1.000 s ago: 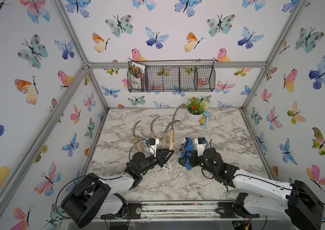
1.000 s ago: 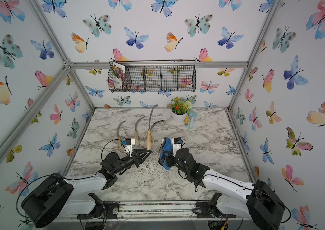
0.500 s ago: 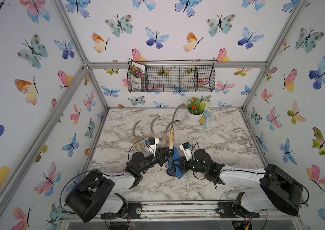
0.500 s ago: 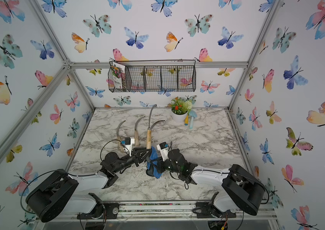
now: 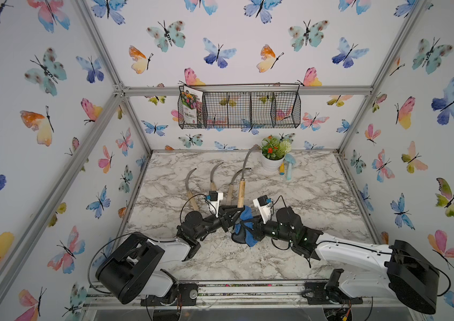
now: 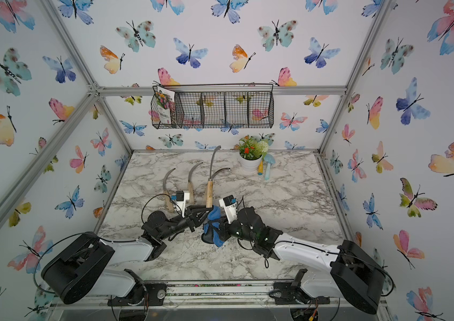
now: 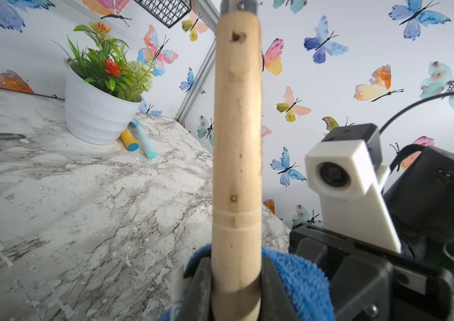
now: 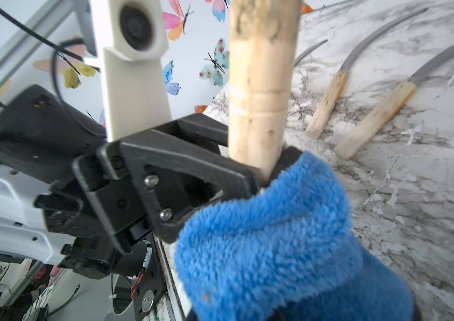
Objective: Wipe small sickles with rags
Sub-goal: Wipe the small sickle.
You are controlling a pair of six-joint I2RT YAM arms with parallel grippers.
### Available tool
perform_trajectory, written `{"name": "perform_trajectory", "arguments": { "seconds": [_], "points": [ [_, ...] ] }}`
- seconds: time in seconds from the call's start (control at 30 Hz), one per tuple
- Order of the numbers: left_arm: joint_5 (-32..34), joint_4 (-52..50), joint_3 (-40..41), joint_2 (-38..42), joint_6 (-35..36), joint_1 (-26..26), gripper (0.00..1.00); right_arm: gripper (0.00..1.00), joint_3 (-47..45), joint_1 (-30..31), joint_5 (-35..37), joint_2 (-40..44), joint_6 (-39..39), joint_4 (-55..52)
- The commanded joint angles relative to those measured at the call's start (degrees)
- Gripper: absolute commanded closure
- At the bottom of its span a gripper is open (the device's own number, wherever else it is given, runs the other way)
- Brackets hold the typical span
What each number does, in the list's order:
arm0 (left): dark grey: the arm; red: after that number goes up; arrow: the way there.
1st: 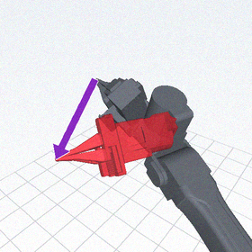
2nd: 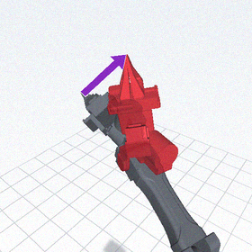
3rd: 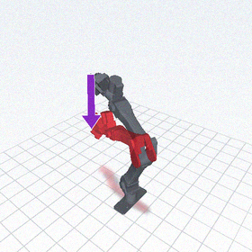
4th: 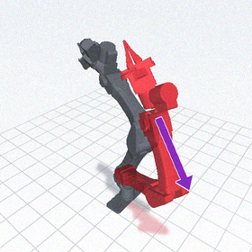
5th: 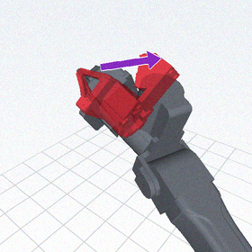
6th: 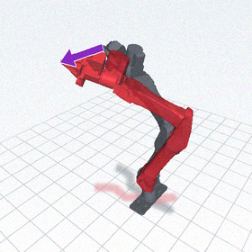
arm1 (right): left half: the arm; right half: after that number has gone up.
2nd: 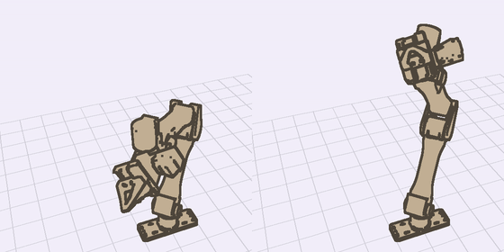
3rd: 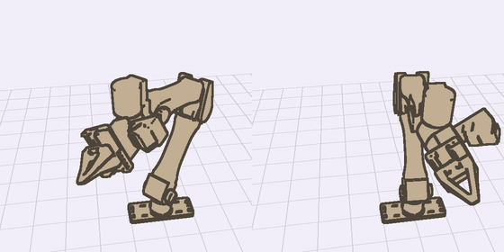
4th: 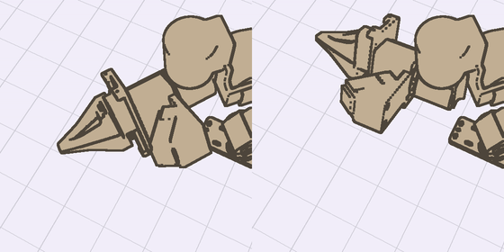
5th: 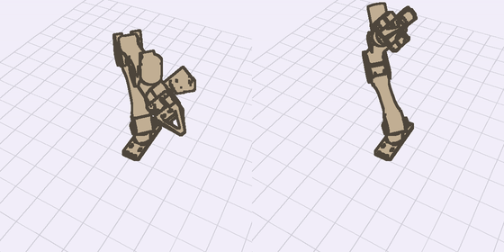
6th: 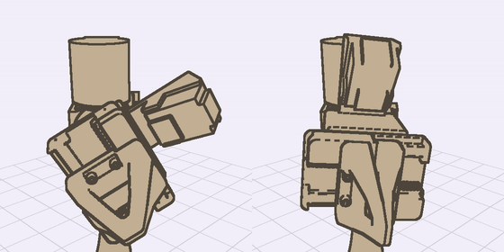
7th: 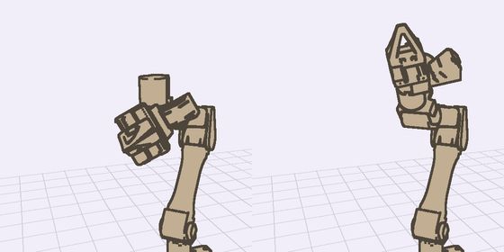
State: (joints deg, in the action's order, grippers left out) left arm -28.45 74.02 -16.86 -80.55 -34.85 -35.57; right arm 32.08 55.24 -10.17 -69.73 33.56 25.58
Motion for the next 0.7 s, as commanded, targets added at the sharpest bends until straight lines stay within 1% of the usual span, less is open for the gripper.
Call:
{"name": "perform_trajectory", "arguments": {
  "seconds": [0.0, 0.1, 0.23, 0.33, 0.43, 0.5, 0.57, 0.67],
  "points": [
    [-3.26, 2.63, -0.36, -1.52, -0.88, -0.02, 1.00, 0.98, -0.24, 0.30, 3.21, 1.09, -1.05, 2.67],
    [-4.05, 3.19, -0.33, -1.59, -1.49, -0.02, 1.00, 0.98, 2.23, 0.30, 2.25, -4.18, -1.08, 3.65],
    [-4.95, 3.66, -0.03, -1.18, -2.11, -0.02, 1.00, 0.98, 5.46, 0.30, 4.28, -9.79, -1.45, 2.98],
    [-5.24, 4.02, 0.14, -1.14, -2.49, -0.11, 1.00, 0.98, 4.34, 0.30, 4.31, -8.75, -1.74, 4.82],
    [-5.99, 4.22, -0.11, -1.50, -2.85, -0.11, 1.00, 0.98, -0.14, 0.30, 5.28, -3.29, -1.90, 9.13],
    [-6.20, 4.78, -0.11, -1.92, -3.10, -0.12, 1.00, 0.98, -1.65, 0.30, 5.62, -1.11, -1.70, 10.48],
    [-6.44, 4.82, -0.28, -2.26, -3.30, -0.18, 1.00, 0.98, -0.88, 0.30, 4.44, -2.07, -1.57, 10.45],
    [-6.71, 5.03, -0.59, -2.89, -3.56, -0.20, 1.00, 0.98, 1.94, 0.30, 2.20, -6.63, -1.56, 10.58]
  ]
}}
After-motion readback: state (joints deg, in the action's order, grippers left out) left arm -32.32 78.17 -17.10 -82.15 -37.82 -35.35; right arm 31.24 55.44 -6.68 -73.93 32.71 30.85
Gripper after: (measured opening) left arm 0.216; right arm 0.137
